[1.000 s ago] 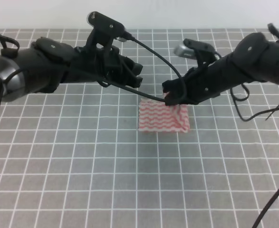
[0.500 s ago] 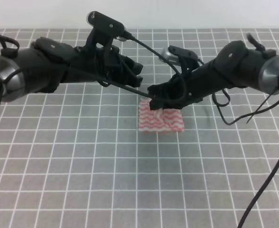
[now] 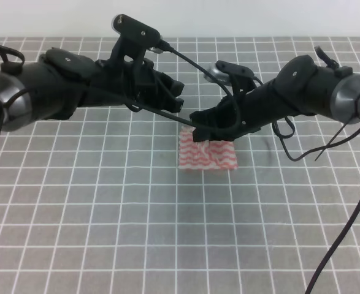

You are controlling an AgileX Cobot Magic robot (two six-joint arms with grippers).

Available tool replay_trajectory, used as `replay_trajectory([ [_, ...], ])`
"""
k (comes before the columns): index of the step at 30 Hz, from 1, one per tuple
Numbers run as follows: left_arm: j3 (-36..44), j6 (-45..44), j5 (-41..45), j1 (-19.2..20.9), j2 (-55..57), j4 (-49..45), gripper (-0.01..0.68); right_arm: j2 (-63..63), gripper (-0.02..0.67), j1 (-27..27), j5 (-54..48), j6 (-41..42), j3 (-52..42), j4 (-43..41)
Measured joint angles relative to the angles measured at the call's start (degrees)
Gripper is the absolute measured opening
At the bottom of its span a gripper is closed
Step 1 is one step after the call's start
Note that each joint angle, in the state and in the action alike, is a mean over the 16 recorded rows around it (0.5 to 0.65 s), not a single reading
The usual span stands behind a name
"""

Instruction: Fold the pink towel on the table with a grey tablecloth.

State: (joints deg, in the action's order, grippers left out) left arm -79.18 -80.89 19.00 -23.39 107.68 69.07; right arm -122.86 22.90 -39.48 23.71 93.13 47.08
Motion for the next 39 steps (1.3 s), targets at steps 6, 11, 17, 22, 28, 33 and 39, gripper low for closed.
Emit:
replay_trajectory([
  [6,0.0,0.0,0.0,0.0,0.1,-0.1,0.247,0.0,-0.011,0.3,0.4,0.5,0.0,0.2],
  [11,0.0,0.0,0.1,0.0,0.2,-0.2,0.246,0.0,-0.011,0.6,1.0,0.5,0.0,0.2],
  [17,0.0,0.0,0.0,0.0,0.2,-0.1,0.246,0.0,0.006,0.9,1.7,0.5,0.0,0.3],
  [22,0.0,0.0,0.1,0.1,0.1,-0.1,0.246,0.0,0.057,1.0,2.1,0.5,0.0,0.3],
  [28,0.0,0.0,0.3,0.4,0.0,0.0,0.248,-0.1,0.138,1.1,2.2,0.5,0.0,0.3],
  [33,0.0,0.0,0.5,0.9,0.1,0.0,0.247,-0.1,0.181,1.0,1.5,0.5,0.4,0.1],
  [39,0.0,0.0,0.7,1.6,0.1,0.0,0.247,-0.1,0.153,1.0,-0.8,0.5,1.0,-1.6],
])
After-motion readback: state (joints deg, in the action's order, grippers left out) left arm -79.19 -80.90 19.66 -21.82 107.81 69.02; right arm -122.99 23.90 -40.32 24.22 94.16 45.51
